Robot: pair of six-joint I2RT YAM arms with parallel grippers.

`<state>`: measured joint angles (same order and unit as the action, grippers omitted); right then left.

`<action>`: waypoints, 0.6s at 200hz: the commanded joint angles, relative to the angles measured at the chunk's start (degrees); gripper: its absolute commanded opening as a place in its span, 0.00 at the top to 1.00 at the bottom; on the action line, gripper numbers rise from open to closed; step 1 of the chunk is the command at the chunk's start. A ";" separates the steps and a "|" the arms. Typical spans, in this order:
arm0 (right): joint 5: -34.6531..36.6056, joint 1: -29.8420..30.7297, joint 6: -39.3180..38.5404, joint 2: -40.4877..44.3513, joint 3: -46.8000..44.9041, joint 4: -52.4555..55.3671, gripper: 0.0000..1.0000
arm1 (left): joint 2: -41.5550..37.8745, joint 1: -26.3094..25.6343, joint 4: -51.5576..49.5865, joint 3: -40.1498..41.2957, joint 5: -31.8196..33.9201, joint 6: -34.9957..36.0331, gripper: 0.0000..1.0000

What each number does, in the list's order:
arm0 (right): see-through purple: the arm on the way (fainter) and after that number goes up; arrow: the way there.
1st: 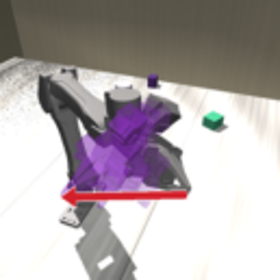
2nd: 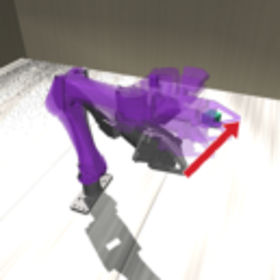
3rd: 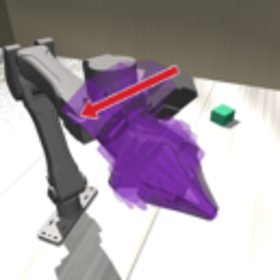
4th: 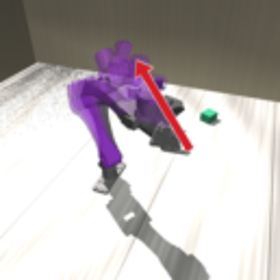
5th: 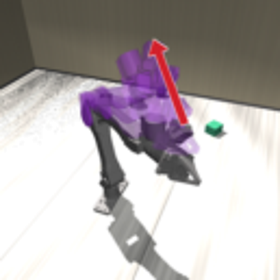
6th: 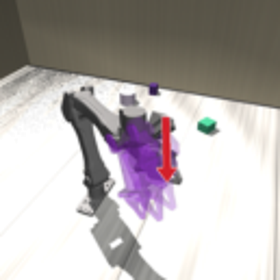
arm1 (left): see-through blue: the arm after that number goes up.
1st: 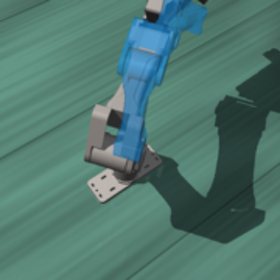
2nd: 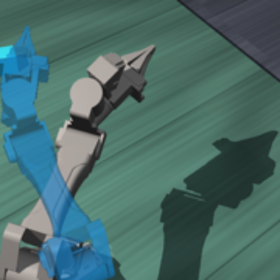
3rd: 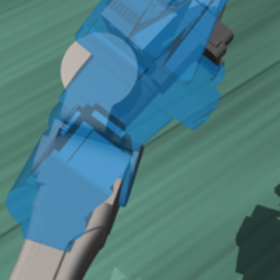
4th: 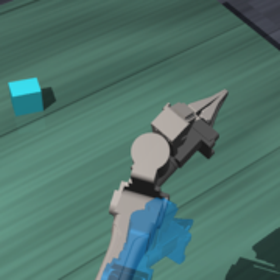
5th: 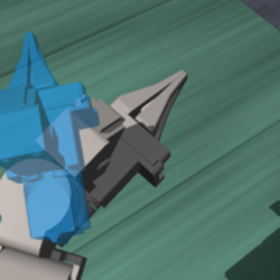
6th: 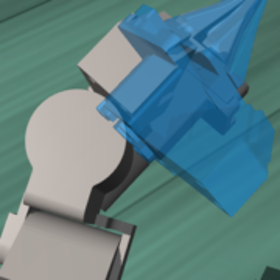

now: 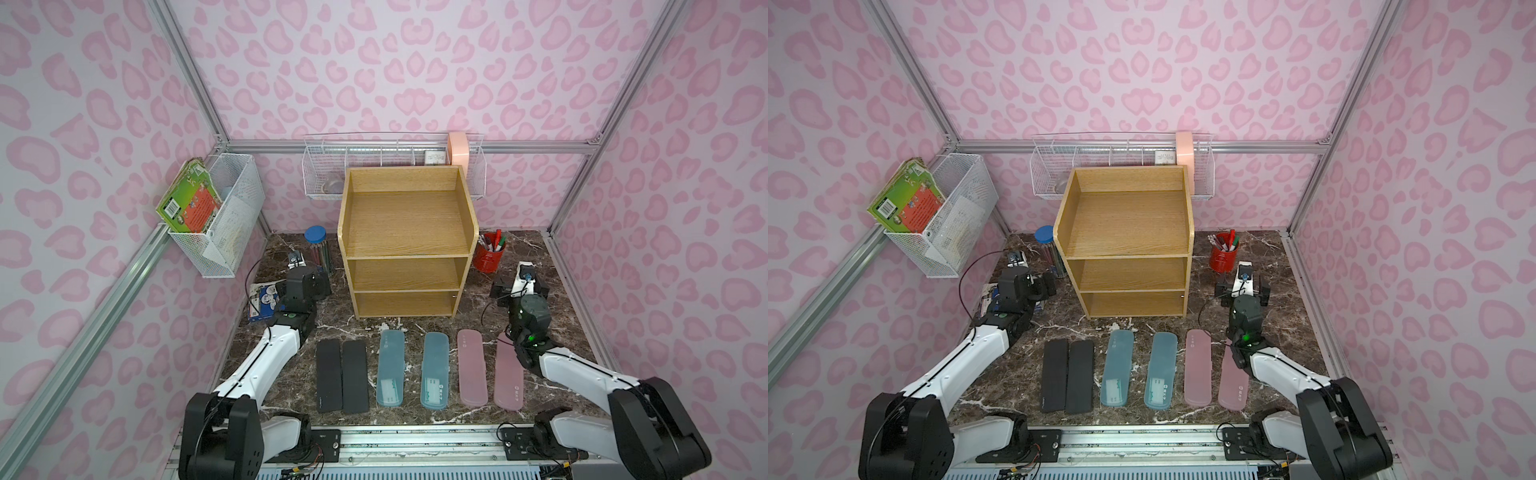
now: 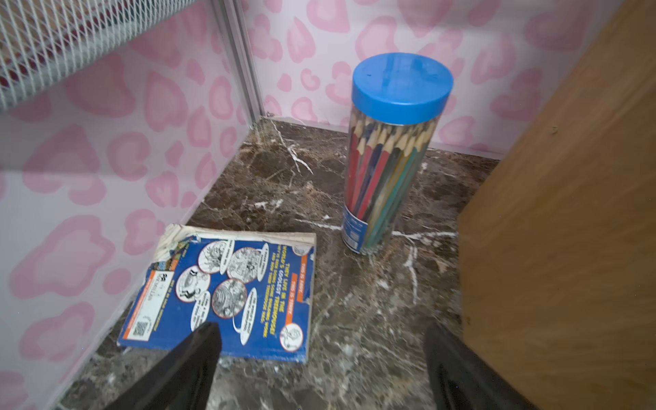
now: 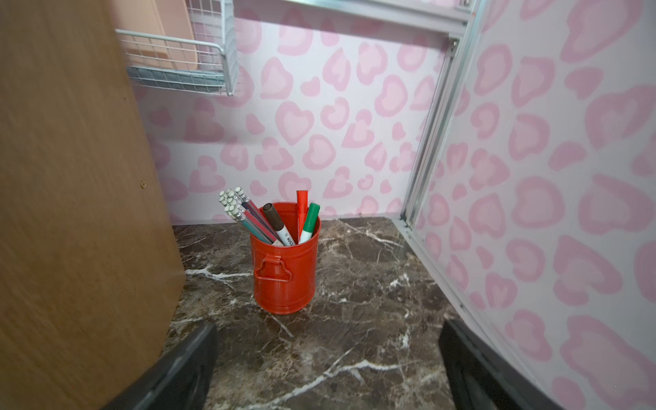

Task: Place the pencil cases on the shelf according to color
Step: Pick up the pencil case from the center of the board.

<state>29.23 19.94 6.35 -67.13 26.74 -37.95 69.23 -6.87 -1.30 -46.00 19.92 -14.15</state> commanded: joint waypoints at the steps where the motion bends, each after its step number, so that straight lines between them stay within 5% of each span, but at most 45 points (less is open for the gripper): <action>1: -3.56 0.95 14.36 5.30 3.59 32.39 0.00 | -1.84 -0.79 -22.62 -5.05 -4.77 -9.48 0.05; 36: -6.75 5.97 29.87 14.69 4.81 55.53 0.00 | -3.06 -3.24 -36.03 -9.16 -12.28 -15.86 0.01; 72: -11.20 13.75 44.79 22.42 0.85 65.65 0.02 | -1.79 -8.39 -42.00 -10.22 -14.75 -16.94 0.01; 120: -2.65 24.34 59.81 14.99 5.66 82.77 0.02 | -3.49 -11.49 -40.69 -6.85 -16.93 -18.72 0.01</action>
<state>21.08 41.23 55.53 -47.27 29.69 32.45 66.74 -18.02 -41.39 -54.17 5.45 -31.35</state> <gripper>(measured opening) 0.978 0.989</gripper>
